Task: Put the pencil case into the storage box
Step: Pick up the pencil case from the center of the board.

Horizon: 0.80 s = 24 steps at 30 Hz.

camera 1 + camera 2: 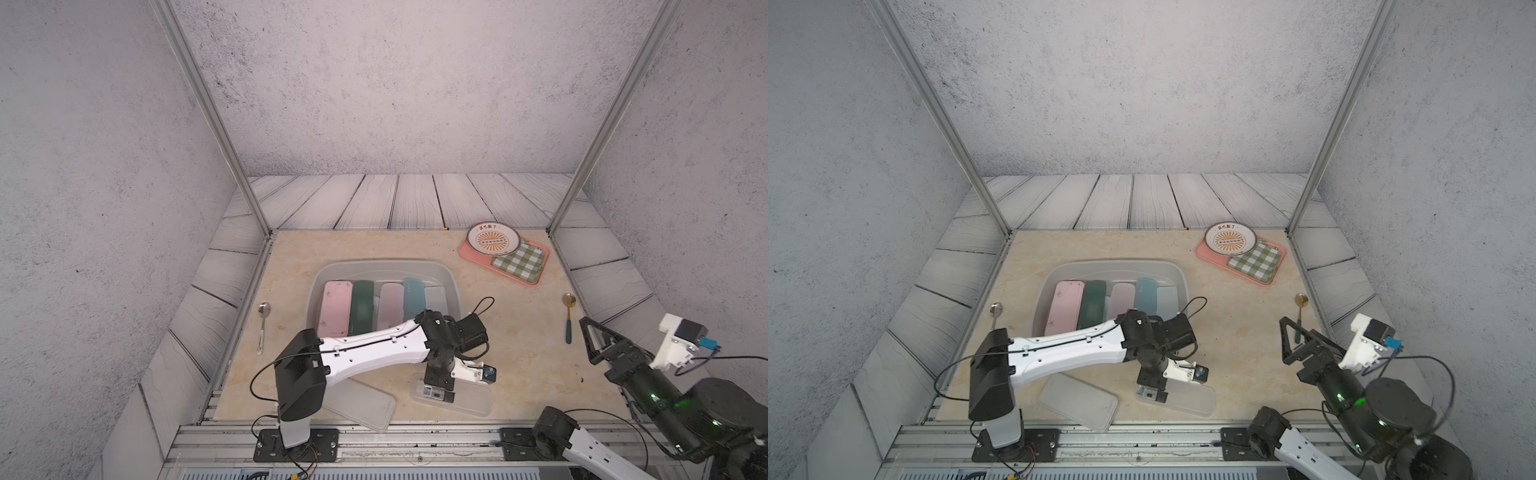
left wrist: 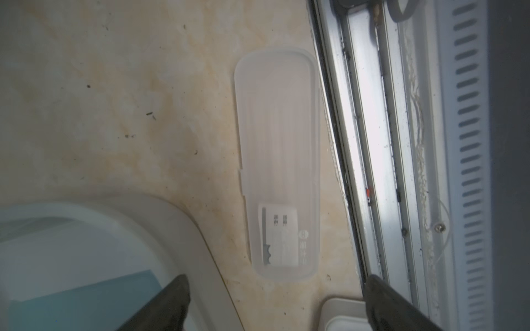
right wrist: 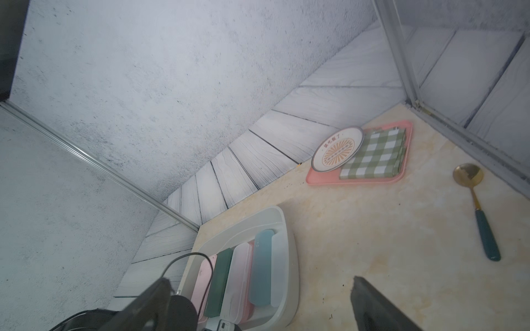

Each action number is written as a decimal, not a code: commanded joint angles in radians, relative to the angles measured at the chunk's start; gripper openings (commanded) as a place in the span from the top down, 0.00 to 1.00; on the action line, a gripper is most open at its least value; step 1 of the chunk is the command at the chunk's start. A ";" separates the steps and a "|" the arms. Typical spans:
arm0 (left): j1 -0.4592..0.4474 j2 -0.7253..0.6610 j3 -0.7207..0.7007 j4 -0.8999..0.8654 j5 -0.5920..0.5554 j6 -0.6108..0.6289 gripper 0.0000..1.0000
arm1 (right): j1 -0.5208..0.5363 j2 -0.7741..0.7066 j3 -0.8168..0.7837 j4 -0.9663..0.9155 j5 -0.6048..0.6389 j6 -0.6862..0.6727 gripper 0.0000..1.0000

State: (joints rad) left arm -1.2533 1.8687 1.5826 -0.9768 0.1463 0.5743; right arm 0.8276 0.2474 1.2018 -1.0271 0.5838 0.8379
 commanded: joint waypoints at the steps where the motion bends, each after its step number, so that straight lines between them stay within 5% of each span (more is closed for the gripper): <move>1: -0.003 0.061 0.011 0.053 0.034 -0.045 0.05 | -0.002 -0.072 0.018 -0.079 0.050 -0.077 0.01; 8: -0.020 0.129 -0.011 0.102 0.047 -0.052 0.04 | -0.001 -0.168 -0.036 -0.086 0.056 -0.044 0.01; 11: -0.036 0.145 -0.029 0.110 0.044 -0.050 0.03 | 0.000 -0.182 -0.063 -0.054 -0.036 -0.113 0.01; 14: -0.049 0.156 -0.050 0.126 0.036 -0.044 0.03 | 0.000 -0.159 -0.062 -0.039 -0.209 -0.213 0.01; 21: -0.052 0.181 -0.072 0.165 -0.018 -0.032 0.06 | 0.000 0.006 -0.009 -0.112 -0.868 -0.425 0.01; 24: -0.052 0.191 -0.065 0.175 -0.032 -0.031 0.09 | -0.001 0.008 -0.005 -0.148 -1.006 -0.485 0.01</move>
State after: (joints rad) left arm -1.3064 2.0468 1.5204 -0.8143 0.1394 0.5346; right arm 0.8276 0.2340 1.1893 -1.1206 -0.1509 0.4637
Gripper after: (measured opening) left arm 0.914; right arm 0.990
